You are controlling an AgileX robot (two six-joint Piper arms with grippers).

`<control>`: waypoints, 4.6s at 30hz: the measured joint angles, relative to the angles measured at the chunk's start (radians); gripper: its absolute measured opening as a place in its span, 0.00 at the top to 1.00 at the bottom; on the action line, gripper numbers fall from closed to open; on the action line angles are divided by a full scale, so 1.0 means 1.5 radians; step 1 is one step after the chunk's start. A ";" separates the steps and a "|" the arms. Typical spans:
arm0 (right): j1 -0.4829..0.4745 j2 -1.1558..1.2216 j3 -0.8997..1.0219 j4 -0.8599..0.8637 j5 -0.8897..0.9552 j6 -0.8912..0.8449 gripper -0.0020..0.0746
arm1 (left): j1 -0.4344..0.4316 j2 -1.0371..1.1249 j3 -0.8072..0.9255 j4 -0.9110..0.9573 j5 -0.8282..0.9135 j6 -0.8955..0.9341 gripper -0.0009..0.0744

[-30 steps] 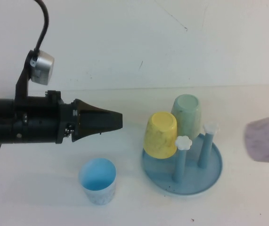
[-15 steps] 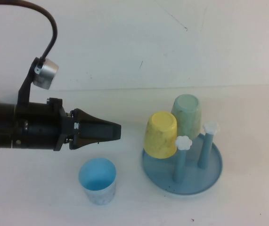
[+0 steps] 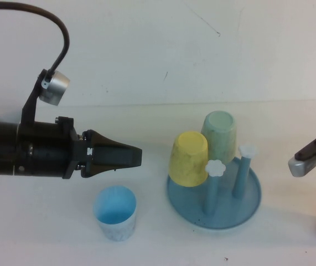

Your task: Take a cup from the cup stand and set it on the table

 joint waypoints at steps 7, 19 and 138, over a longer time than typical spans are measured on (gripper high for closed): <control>0.000 0.006 0.000 0.000 -0.034 -0.005 0.94 | 0.000 0.000 0.000 0.000 0.000 0.003 0.99; 0.000 0.008 -0.027 0.027 -0.034 -0.039 0.45 | 0.000 0.000 0.000 0.001 0.000 0.004 0.99; -0.205 -1.184 0.774 -0.061 -0.545 0.202 0.98 | 0.000 -0.758 0.597 0.203 -0.255 -0.018 0.99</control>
